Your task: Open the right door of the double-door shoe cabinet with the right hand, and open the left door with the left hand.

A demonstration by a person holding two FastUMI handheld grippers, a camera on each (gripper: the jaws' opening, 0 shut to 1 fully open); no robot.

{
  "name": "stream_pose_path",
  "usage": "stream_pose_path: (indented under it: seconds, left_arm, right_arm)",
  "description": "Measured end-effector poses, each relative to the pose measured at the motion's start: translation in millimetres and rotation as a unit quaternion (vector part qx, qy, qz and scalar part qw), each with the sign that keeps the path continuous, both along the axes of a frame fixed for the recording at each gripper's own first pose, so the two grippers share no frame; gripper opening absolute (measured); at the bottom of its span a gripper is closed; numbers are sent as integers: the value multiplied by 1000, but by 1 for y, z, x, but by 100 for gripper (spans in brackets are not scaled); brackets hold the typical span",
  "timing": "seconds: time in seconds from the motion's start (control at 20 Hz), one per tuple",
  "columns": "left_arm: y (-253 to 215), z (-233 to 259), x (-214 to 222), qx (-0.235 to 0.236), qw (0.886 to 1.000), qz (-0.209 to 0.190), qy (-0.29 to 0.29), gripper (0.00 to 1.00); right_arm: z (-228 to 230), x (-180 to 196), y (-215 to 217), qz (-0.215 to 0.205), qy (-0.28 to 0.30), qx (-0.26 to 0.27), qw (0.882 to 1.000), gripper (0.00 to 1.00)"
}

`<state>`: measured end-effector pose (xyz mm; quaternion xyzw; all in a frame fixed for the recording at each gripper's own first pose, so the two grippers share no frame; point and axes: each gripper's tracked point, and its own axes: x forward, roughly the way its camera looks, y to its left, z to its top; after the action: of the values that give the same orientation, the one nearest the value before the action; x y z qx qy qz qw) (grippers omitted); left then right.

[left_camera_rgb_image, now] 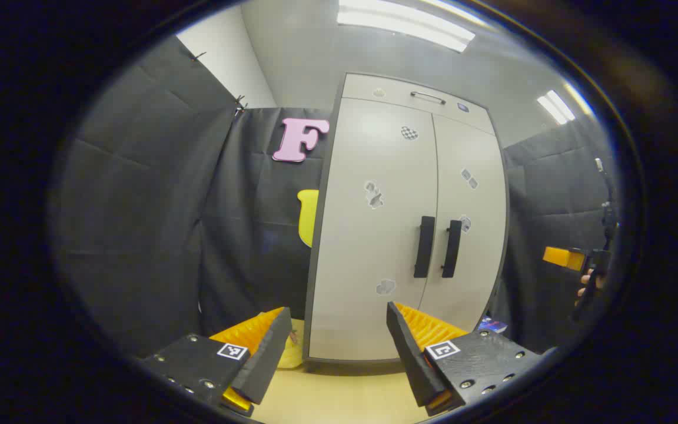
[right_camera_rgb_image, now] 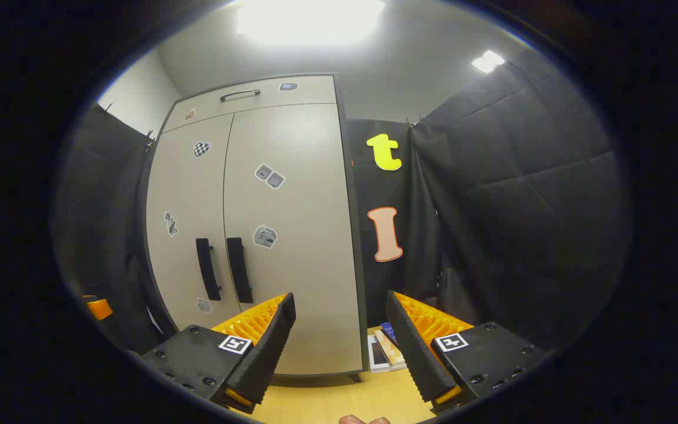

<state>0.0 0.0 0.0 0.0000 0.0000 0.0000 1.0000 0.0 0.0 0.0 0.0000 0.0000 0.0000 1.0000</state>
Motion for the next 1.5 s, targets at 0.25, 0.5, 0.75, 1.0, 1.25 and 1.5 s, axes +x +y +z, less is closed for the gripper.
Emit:
stream_pose_path:
  seconds: [0.25, 0.5, 0.75, 1.0, 1.25, 1.5]
  left_arm:
    - [-16, -4, -10, -30, 999, -25, 3, 92]
    - [-7, 7, -15, 19, 1000, -16, -13, 93]
    - [-5, -5, -11, 27, 999, -18, -7, 91]
    - [-1, -16, -14, 13, 1000, -17, 1, 91]
    - [9, -21, -21, 23, 1000, -6, 3, 96]
    - [20, -22, -38, 12, 1000, 8, 3, 93]
  right_arm:
    - [-14, 7, 8, 16, 26, -10, 999, 97]
    - [-13, 14, 26, 41, 40, 13, 998, 97]
    - [-19, 20, 39, 50, 56, 13, 997, 97]
    - [3, 36, 63, 70, 49, 18, 996, 97]
    - [33, 63, 97, 101, 23, 5, 995, 97]
    - [36, 96, 135, 131, 36, 14, 991, 97]
